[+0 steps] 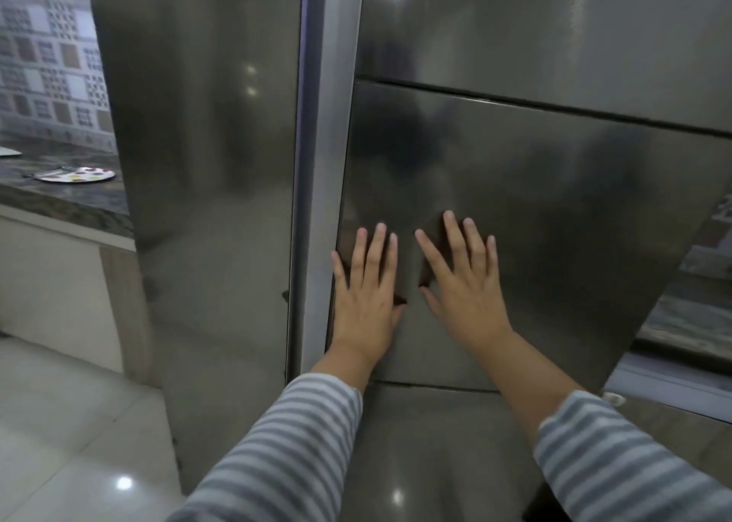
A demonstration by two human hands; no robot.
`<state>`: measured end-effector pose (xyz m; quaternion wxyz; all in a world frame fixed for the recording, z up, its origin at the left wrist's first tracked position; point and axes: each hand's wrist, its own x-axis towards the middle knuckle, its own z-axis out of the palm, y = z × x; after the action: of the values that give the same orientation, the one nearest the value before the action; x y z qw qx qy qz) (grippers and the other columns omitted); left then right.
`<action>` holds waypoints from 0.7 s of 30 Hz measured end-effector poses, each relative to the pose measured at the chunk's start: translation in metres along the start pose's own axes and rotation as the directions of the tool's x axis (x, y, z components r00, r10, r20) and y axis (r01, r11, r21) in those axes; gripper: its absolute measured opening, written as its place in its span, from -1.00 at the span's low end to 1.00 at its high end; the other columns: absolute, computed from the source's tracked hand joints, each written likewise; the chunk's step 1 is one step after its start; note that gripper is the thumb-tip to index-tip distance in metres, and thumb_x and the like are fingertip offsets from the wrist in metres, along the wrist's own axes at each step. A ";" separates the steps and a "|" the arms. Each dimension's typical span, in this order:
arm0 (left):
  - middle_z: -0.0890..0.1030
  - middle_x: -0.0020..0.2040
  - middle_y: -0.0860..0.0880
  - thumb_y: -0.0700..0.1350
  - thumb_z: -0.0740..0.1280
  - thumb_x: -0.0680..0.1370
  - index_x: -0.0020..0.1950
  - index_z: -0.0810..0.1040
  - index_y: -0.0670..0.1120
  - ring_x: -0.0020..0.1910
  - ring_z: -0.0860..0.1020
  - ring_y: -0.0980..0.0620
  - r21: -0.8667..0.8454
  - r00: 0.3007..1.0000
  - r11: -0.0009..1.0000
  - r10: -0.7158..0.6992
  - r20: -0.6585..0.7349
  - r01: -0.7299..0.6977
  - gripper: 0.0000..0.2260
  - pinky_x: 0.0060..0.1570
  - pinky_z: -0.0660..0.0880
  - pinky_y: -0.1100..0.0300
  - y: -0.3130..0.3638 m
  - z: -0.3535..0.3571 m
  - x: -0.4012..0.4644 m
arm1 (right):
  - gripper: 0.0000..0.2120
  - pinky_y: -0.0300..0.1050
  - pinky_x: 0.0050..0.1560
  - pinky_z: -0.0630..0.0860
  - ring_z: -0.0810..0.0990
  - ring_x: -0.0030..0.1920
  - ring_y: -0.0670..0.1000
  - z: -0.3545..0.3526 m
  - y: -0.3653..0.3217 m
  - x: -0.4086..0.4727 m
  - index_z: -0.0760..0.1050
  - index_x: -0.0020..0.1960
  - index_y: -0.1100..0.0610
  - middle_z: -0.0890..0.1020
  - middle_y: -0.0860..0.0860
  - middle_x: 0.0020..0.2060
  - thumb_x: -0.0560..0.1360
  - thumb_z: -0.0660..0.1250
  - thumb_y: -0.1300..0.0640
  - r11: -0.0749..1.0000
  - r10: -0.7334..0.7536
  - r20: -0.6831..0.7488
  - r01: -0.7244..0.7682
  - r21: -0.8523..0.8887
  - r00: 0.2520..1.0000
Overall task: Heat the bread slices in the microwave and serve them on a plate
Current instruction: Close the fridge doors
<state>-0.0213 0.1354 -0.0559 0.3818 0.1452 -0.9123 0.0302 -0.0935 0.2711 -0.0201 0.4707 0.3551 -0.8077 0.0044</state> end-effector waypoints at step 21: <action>-0.22 0.57 -0.07 0.07 0.39 0.49 0.55 -0.26 -0.07 0.54 -0.26 -0.11 -0.125 0.989 0.988 0.101 0.107 -0.087 -0.06 0.50 -0.07 -0.14 -0.034 0.050 0.065 | -0.14 0.36 0.43 0.02 -0.03 0.51 0.25 0.053 -0.009 0.039 0.12 0.54 0.02 0.07 0.19 0.54 0.36 0.47 -0.01 0.991 0.109 0.163 -0.095 -0.092 0.981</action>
<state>-0.0892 0.0789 -0.0471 0.3355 0.0803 -0.9385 -0.0148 -0.1402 0.2236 -0.0227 0.4148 0.2923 -0.8610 -0.0355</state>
